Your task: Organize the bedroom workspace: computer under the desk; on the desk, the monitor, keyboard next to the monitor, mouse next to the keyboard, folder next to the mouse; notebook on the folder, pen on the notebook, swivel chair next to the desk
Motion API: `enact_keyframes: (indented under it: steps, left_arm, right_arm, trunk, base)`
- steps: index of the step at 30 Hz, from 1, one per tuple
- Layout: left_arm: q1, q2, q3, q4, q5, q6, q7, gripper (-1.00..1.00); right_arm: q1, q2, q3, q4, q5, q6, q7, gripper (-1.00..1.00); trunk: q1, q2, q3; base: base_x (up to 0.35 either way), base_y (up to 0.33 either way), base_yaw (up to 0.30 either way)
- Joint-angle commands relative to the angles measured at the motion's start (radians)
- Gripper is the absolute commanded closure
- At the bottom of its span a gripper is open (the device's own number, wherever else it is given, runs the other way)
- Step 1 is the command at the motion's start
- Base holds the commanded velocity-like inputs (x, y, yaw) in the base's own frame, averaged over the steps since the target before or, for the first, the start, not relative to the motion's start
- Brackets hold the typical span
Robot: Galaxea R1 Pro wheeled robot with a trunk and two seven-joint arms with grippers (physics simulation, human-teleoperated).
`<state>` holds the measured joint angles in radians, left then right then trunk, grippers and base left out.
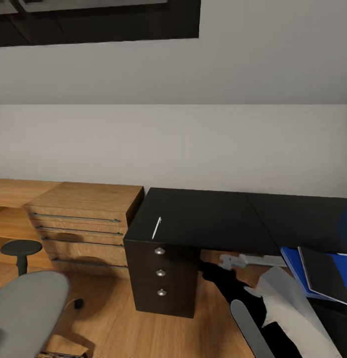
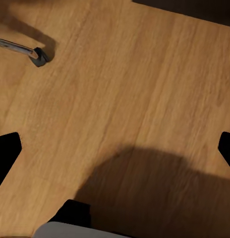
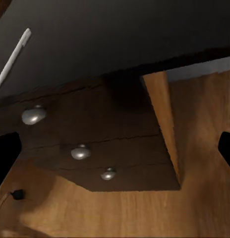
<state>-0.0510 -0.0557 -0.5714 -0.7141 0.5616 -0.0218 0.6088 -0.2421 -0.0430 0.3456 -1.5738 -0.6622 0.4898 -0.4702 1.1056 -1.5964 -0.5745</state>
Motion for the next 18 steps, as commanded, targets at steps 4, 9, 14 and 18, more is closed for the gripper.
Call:
enact_keyframes:
  steps: [4, 9, 14, 18]
  left_arm:
    - [-0.001, 0.001, -0.006, -0.001, 0.006, -0.003, 0.006, -1.00]
    - [-0.001, 0.001, -0.008, -0.001, 0.006, -0.003, 0.006, -1.00]
    - [-0.001, -0.002, -0.026, -0.001, 0.005, -0.003, 0.009, -1.00]
    - [-0.001, -0.001, -0.057, -0.001, 0.005, -0.003, 0.012, -1.00]
  right_arm:
    - [-0.002, 0.030, 0.164, 0.000, 0.319, -0.054, -0.033, -1.00]
    - [-0.002, 0.034, 0.254, 0.041, 0.404, -0.220, -0.040, -1.00]
    - [-0.002, 0.035, 0.273, 0.057, 0.408, -0.280, -0.038, -1.00]
    - [-0.002, 0.035, 0.284, 0.050, 0.408, -0.304, -0.036, -1.00]
  trunk:
    - [0.000, -0.001, -0.001]
    - [0.000, -0.001, -0.001]
    - [-0.004, 0.006, 0.002]
    - [-0.019, 0.034, 0.015]
  base:
    - [0.066, 0.110, 0.048]
    - [0.140, 0.199, 0.008]
    - [0.023, 0.030, 0.001]
    - [0.003, 0.004, 0.000]
